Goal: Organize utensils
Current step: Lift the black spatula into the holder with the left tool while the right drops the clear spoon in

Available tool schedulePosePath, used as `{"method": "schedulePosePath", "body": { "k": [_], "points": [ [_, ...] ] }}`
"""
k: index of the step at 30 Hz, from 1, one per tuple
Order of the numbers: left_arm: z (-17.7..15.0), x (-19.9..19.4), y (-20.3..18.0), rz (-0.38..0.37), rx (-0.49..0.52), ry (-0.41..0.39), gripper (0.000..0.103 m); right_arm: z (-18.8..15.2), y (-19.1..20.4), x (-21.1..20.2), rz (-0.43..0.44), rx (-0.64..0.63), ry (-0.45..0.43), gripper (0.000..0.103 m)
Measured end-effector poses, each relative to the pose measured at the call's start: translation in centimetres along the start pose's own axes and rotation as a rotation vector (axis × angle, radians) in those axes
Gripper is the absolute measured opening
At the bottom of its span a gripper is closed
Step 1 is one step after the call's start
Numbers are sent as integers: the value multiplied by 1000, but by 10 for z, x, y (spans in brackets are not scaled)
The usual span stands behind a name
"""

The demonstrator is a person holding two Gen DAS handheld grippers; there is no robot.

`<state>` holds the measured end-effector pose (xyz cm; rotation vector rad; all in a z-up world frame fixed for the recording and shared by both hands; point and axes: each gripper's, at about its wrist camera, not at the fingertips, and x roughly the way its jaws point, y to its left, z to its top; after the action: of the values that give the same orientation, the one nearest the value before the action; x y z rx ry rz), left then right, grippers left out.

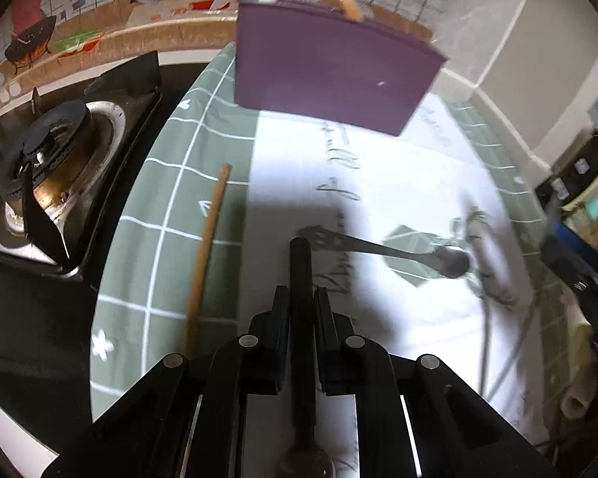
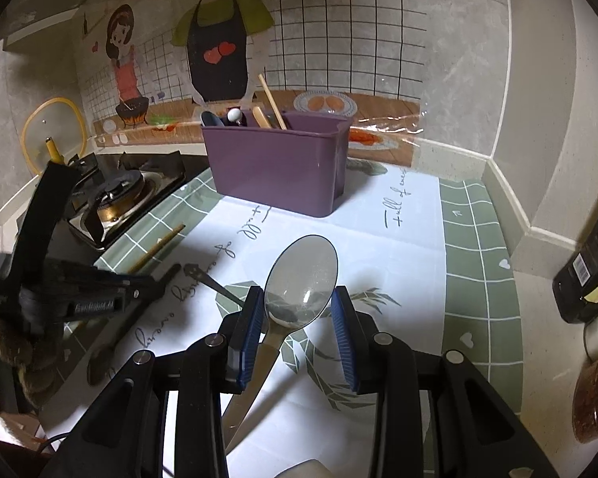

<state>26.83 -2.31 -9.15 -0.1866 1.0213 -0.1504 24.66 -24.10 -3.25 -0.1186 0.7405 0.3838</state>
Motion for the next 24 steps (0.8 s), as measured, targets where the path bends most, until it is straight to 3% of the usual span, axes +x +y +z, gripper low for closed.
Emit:
{"method": "schedulePosePath", "body": {
  "k": [6,11,18,22,24],
  "points": [
    [3,-44,-6,-95,-37,-118,12,2,-3,0,12,7,0,32],
    [16,-67,-9,-88,-24,-222,12,8,-3,0,21,13,-10,32],
    [36,-77,-4,-110,-17,-268,12,22,-3,4,24,20,-23,31],
    [67,-107,-5,-153,-1,-355,12,51,-7,-7,28,23,-83,31],
    [92,-129,-8,-183,12,-416,12,81,-11,-24,20,16,-159,31]
  ]
}}
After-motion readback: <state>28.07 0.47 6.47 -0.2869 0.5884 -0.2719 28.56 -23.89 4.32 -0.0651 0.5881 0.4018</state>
